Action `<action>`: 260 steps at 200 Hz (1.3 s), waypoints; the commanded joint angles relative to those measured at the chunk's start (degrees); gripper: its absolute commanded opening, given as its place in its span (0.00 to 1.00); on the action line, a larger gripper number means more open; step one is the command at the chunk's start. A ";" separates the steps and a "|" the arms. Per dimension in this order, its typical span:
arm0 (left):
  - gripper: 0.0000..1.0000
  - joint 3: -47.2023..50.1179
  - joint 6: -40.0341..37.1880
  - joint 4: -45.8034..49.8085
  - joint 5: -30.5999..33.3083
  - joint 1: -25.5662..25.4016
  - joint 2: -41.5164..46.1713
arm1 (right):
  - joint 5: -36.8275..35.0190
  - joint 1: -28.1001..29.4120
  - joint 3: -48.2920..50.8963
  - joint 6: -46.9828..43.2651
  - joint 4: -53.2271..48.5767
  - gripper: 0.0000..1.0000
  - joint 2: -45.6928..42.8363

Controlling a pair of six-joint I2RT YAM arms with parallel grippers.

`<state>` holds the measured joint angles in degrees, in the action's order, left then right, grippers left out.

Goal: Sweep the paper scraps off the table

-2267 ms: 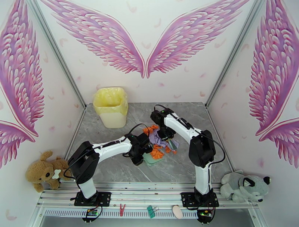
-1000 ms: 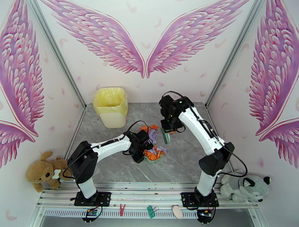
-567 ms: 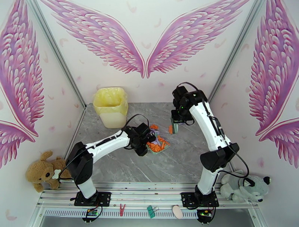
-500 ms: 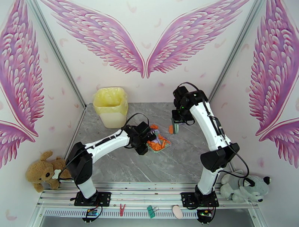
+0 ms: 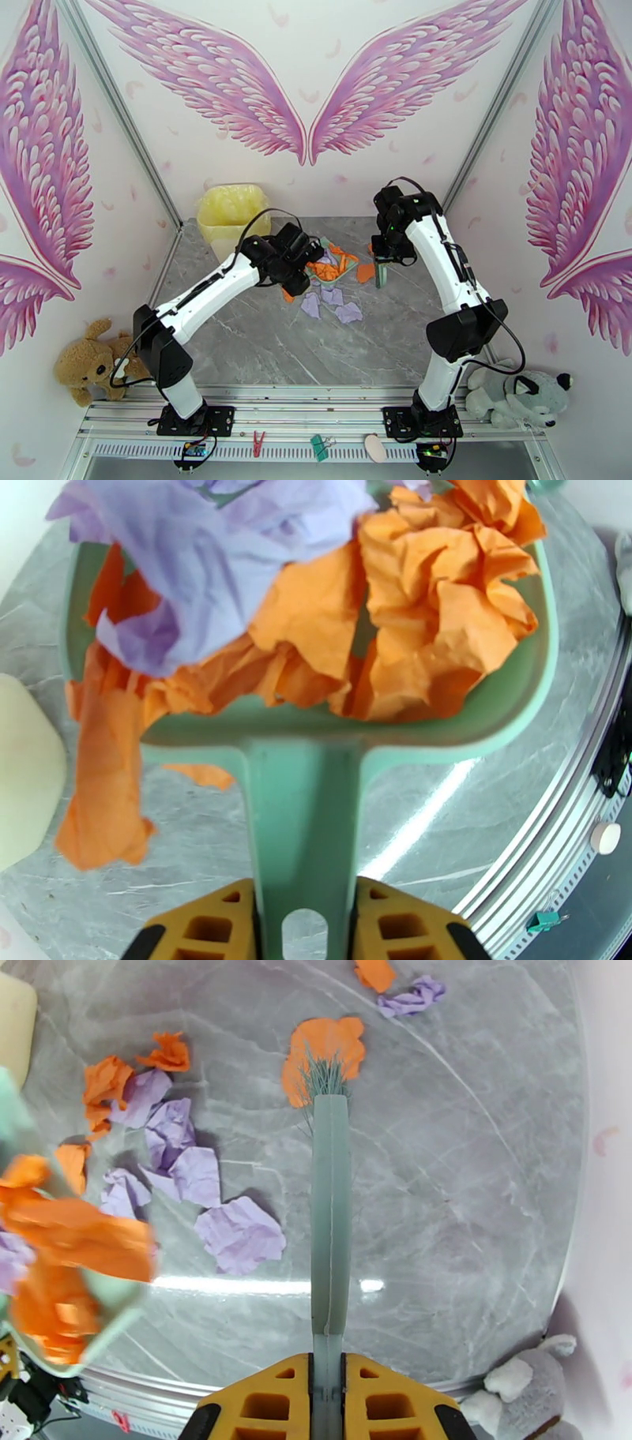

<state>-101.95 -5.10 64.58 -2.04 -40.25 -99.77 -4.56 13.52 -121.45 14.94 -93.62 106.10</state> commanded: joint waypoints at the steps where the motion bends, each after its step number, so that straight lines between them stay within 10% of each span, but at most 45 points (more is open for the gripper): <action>1: 0.00 -5.45 0.63 4.09 1.76 2.06 1.49 | 0.24 -1.58 1.26 -0.70 1.09 0.00 0.42; 260: 0.00 -43.70 7.47 25.81 41.16 26.20 -18.40 | 10.27 -2.20 8.90 -0.10 7.73 0.00 0.73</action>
<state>-142.85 1.56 87.46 29.98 -13.78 -115.96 5.43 11.20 -113.47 14.98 -86.74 108.75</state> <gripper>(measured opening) 0.284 0.129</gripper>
